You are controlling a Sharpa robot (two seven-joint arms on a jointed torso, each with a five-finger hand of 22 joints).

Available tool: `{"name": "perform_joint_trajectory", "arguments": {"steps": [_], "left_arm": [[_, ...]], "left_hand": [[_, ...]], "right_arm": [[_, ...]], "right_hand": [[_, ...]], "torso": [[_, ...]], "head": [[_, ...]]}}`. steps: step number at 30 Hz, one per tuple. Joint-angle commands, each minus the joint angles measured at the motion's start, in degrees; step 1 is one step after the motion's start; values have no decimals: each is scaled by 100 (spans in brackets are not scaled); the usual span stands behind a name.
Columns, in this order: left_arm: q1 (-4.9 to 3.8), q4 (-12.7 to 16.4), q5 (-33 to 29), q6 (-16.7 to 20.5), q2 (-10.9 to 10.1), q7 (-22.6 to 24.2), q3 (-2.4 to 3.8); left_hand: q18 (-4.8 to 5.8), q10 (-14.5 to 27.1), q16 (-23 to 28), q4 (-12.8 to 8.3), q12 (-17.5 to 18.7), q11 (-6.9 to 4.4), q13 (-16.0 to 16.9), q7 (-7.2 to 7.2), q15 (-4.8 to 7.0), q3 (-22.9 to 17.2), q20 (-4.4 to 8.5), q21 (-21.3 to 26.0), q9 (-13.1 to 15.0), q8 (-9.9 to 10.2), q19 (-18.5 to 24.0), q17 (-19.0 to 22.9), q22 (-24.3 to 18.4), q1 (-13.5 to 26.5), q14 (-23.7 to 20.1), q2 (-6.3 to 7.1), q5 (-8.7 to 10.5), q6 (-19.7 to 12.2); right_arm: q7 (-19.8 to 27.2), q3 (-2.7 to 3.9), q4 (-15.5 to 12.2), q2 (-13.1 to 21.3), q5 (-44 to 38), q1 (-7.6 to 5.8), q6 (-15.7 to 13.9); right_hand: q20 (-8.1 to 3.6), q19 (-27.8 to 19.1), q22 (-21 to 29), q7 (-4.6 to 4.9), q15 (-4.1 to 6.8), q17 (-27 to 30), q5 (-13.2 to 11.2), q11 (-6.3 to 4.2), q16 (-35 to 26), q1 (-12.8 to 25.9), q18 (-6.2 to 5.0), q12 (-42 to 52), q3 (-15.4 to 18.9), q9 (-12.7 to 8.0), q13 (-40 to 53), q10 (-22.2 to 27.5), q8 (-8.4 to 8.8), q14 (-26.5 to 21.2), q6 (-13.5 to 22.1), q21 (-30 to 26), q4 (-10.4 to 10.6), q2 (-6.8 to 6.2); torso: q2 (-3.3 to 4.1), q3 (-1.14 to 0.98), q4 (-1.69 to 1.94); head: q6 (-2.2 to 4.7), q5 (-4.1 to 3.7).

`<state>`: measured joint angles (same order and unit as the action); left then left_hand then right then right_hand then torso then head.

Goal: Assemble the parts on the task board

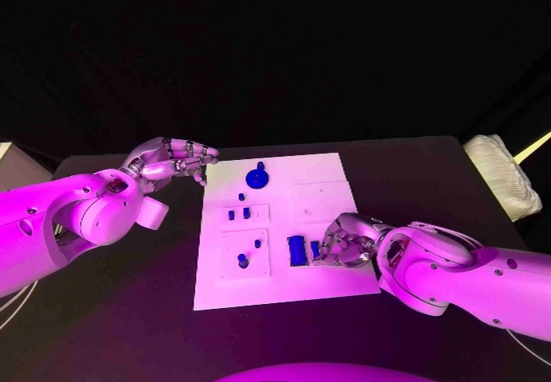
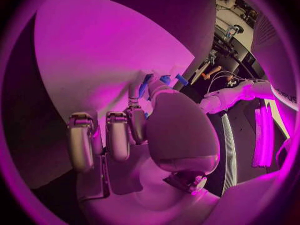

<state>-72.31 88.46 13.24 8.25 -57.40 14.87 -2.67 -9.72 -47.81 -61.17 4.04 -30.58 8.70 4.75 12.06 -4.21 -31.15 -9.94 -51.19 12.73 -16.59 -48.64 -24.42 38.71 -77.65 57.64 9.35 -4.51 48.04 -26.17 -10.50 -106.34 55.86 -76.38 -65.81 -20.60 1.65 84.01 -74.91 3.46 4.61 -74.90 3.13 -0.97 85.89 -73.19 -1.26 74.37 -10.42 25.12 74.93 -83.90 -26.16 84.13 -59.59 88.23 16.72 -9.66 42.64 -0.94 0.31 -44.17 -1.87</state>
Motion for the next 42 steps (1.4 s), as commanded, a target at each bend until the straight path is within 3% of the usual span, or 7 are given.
{"name": "perform_joint_trajectory", "arguments": {"steps": [1,21,28,30,40,41,42], "left_arm": [[-3,8,-7,-65,13,46,3],[0,-176,-255,101,105,260,-32],[117,-458,-877,550,371,1170,-77],[183,-597,-1200,700,488,1496,-77],[328,-1469,-1442,966,1105,1464,-77],[313,-1360,-1228,716,1034,1262,-80],[315,-1357,-1228,722,1034,1262,-79]], "left_hand": [[-79,43,9,25,-36,-10,-7,-5,-20,3,-6,23,-7,-30,-38,-5,-5,54,0,6,4,-46],[-81,42,5,27,-48,-15,-6,-11,-16,-4,-6,31,-8,-35,-44,-8,-11,35,1,0,0,-50],[-81,-78,34,28,-126,-50,12,-50,0,16,0,76,5,-80,-22,-2,-35,12,-60,49,-4,4],[-76,-91,73,28,-126,-58,6,-66,1,9,0,118,3,-82,25,9,-52,-1,-145,63,-8,0],[-17,183,2819,178,827,308,-117,-62,-525,137,-548,2380,-148,120,1071,1130,-1423,82,-1449,106,28,-650],[972,4781,6117,-404,3058,-870,-475,-1206,421,3115,994,5119,-1273,1659,4864,2442,-3871,2395,-5764,-935,451,-4804],[972,4781,6117,-404,3058,-870,-475,-1206,421,3115,994,5119,-1273,1659,4864,2442,-3871,2413,-5764,-935,451,-4804]], "right_arm": [[170,-8,8,20,124,13,-218],[2267,9,496,75,2325,-207,-987],[3873,62,1710,-379,4932,-354,-921],[4212,93,2183,-599,5669,-370,-738],[4990,209,3740,-1379,6959,-379,265],[4293,200,3620,-1296,6059,-384,-397],[4297,203,3614,-1295,6064,-381,-403]], "right_hand": [[7,529,-1447,-6,-13,-685,64,11,-10,191,80,-41,90,-11,606,-7,-16,426,17,-45,-2,-22],[93,270,-1231,153,-123,-307,-22,142,-247,908,-76,-647,1562,-49,259,311,95,335,542,-834,-7,700],[268,-654,-370,345,-291,1200,145,334,-1433,-384,-532,-3067,1775,-117,-1339,1744,295,-209,883,-3544,-27,951],[428,-1838,652,577,-535,3078,167,556,-3167,-485,-876,-4036,1935,-194,-2039,2699,443,-1377,1266,-6273,-21,1021],[1162,-3030,3193,898,-1172,4906,-8,1039,-5991,-1405,-914,-5905,2334,-621,-5236,3144,643,-3401,1424,-8467,-252,1464],[-165,-8401,7491,-346,-461,7490,-313,97,-8589,1259,126,-7437,1042,-2512,-7493,8390,2616,-8413,5959,-8823,-1672,966],[-165,-8401,7491,-346,-461,7490,-313,97,-8589,1264,126,-7437,1042,-2512,-7493,8390,2616,-8413,5959,-8823,-1672,966]], "torso": [[1,2,-5],[-153,61,-137],[-316,93,-124],[-364,85,-116],[-492,40,-69],[-443,74,-98],[-446,74,-98]], "head": [[9,-5],[195,34],[422,82],[511,116],[781,146],[681,132],[682,132]]}}
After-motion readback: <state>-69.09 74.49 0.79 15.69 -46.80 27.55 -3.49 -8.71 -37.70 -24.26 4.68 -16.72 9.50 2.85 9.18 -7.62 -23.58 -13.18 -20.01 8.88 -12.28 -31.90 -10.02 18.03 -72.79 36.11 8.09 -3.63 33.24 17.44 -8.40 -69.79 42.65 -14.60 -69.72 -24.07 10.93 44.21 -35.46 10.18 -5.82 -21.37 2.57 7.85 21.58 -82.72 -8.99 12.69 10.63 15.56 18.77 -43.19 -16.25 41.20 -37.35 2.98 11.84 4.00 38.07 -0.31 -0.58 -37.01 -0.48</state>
